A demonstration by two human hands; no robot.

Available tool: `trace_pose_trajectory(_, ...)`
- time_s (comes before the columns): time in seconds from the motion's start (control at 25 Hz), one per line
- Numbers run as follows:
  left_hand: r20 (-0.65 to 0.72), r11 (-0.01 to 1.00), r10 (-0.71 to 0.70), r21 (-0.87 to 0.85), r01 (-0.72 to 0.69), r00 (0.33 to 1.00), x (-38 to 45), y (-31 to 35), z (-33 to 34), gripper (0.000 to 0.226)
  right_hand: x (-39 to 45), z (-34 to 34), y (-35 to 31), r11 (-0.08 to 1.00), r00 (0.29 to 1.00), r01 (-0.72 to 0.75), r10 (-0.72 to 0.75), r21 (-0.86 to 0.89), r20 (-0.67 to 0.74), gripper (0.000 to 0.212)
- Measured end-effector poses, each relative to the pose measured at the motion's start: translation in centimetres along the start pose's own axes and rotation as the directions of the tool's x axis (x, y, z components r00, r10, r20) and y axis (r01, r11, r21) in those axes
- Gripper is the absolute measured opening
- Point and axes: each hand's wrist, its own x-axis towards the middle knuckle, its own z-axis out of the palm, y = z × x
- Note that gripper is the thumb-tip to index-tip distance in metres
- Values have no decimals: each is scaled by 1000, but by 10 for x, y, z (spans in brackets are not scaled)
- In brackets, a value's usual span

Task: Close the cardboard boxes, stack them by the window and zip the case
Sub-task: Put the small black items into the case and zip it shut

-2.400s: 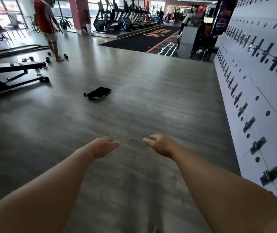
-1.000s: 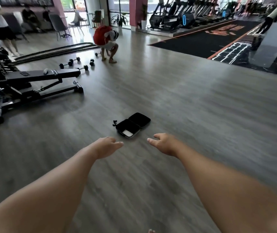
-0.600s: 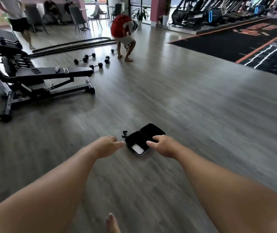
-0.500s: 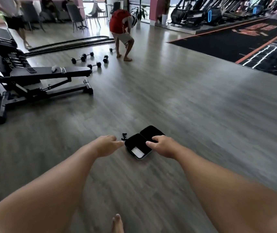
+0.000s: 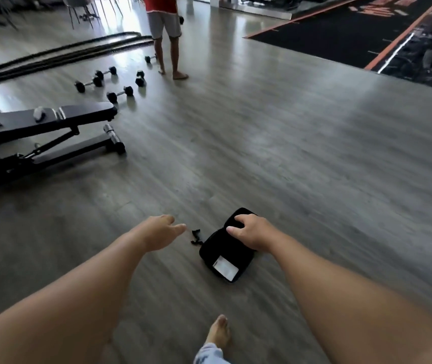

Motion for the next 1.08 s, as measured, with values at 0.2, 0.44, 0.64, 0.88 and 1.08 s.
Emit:
trace_pose_trajectory(0.2,43,998,27,53,-29,999,131,-13,-12,72,131,3,-6,998,1000,-26,25,54,11,75)
trace_pose_trajectory(0.44,119,997,24,70,-32,993,263,-53,-3,78,250,35,5,986,993,-120,117,113,30,72)
trace_pose_trajectory(0.64,176,990,77,104,-96,981,376,-103,71,74,345,115,44,980,985,-173,169,100,47,70)
trace_pose_trajectory(0.88,248,983,61,150,-101,967,507,-200,192,80,466,248,105,977,979,-200,195,78,61,62)
trace_pose_trajectory(1.08,258,964,88,222,-147,962,600,-241,280,72,559,338,152,982,980,-189,189,8,58,58)
